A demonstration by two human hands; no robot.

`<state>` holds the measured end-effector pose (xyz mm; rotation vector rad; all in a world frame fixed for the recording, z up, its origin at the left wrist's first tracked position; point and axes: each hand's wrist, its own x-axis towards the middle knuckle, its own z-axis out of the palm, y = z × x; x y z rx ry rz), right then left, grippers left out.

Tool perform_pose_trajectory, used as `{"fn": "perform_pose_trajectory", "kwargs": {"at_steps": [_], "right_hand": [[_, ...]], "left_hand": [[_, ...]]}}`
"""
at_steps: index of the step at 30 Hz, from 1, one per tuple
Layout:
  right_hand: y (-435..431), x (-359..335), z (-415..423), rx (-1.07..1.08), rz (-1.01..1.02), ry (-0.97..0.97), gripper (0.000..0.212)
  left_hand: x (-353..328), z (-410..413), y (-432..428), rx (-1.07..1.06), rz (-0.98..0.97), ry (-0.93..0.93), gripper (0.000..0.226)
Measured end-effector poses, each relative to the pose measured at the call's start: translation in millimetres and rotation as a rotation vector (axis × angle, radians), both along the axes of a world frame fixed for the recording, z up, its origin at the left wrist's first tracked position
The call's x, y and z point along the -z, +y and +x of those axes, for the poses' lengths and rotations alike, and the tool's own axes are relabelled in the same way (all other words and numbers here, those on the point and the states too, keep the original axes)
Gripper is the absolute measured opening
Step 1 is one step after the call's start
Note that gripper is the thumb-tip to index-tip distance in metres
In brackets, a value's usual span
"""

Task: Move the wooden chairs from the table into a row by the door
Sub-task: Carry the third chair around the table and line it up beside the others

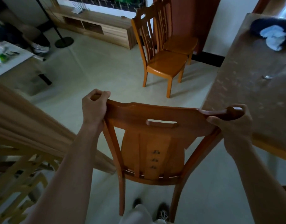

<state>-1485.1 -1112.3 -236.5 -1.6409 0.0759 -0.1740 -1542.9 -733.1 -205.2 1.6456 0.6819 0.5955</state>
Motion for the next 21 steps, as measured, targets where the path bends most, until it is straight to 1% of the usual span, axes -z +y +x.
{"fn": "perform_pose_trajectory", "kwargs": {"at_steps": [4, 8, 11, 12, 14, 15, 17, 21], "right_hand": [[15.8, -6.4, 35.1, -0.005, 0.001, 0.013, 0.07], [38.9, -5.3, 71.9, 0.029, -0.008, 0.069, 0.088], [58.2, -6.4, 103.5, 0.038, -0.054, 0.086, 0.085], [65.9, -8.6, 112.1, 0.028, -0.073, 0.097, 0.087], [79.9, -14.9, 126.7, 0.015, -0.045, 0.142, 0.098], [85.9, -17.8, 135.2, 0.03, -0.044, 0.137, 0.097], [100.6, -28.1, 148.8, 0.074, -0.114, 0.098, 0.092], [116.0, -33.9, 181.6, 0.111, -0.122, 0.073, 0.102]], "left_hand": [[-3.1, 32.0, 14.9, 0.003, -0.004, 0.006, 0.026], [-1.7, 74.3, 36.7, -0.001, -0.046, 0.006, 0.026], [-1.8, 111.4, 59.9, 0.023, -0.096, 0.032, 0.025], [-1.9, 122.4, 67.7, 0.025, -0.108, 0.039, 0.026], [-5.3, 145.7, 80.7, 0.033, -0.123, 0.044, 0.028], [-7.5, 159.6, 86.7, 0.04, -0.125, 0.039, 0.03], [-12.6, 184.4, 95.5, 0.046, -0.108, 0.051, 0.033], [-20.2, 233.6, 104.5, 0.078, -0.114, 0.044, 0.036]]}}
